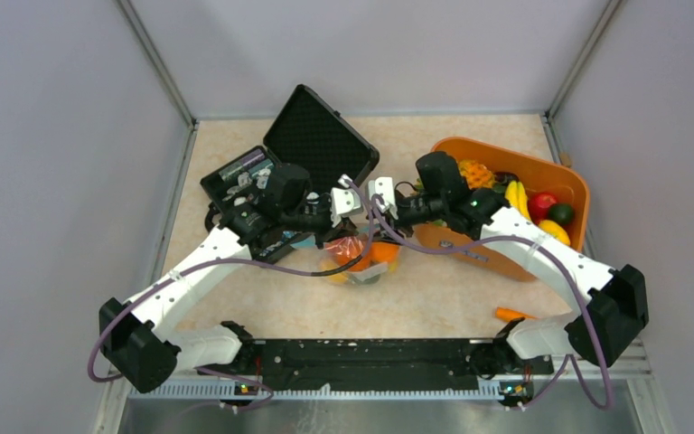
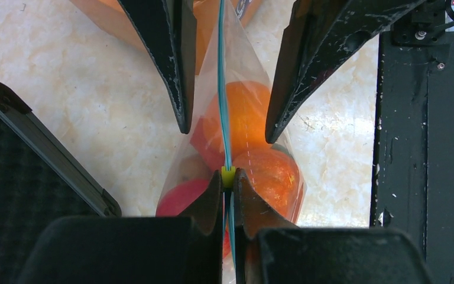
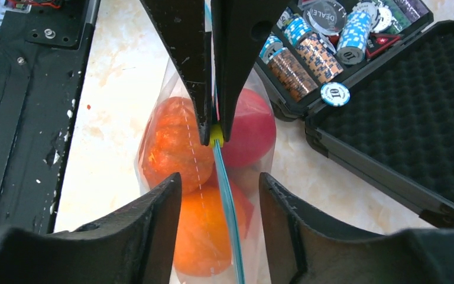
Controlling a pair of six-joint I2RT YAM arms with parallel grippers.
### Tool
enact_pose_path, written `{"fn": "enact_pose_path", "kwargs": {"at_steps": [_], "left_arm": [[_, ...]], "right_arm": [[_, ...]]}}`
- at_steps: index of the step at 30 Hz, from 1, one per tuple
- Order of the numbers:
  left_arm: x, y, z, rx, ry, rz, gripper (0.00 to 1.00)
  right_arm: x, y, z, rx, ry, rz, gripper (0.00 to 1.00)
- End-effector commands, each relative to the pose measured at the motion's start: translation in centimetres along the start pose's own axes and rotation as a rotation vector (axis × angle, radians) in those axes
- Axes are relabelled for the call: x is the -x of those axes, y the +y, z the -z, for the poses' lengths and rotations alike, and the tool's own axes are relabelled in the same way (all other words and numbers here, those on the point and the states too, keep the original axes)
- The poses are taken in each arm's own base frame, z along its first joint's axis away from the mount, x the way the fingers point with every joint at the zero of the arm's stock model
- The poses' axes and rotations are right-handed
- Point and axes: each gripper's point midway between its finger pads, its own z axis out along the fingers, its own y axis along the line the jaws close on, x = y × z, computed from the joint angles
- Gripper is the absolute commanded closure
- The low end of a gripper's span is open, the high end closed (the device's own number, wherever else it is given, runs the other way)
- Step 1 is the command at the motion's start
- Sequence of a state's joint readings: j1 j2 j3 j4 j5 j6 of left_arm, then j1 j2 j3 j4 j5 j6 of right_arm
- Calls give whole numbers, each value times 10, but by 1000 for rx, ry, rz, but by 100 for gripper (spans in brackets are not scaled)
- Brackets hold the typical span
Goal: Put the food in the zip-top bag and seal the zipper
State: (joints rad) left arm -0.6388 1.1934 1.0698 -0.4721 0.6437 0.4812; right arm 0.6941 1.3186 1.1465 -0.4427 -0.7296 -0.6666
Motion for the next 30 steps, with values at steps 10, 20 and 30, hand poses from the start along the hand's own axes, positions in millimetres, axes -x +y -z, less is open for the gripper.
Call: {"fn": "enact_pose_path", "kwargs": {"at_steps": [10,20,30], "left_arm": [[33,4,8,34,-110,-68,100],[35,5,8,35,-116,-71,100],[25,6,10,56,-74,-57,100]], "right_arm": [[17,-1,-10,12,-90,52,80],[11,1,-9,-2,-75,47,66],[13,-10,-7,-50,-64,34,100]]}}
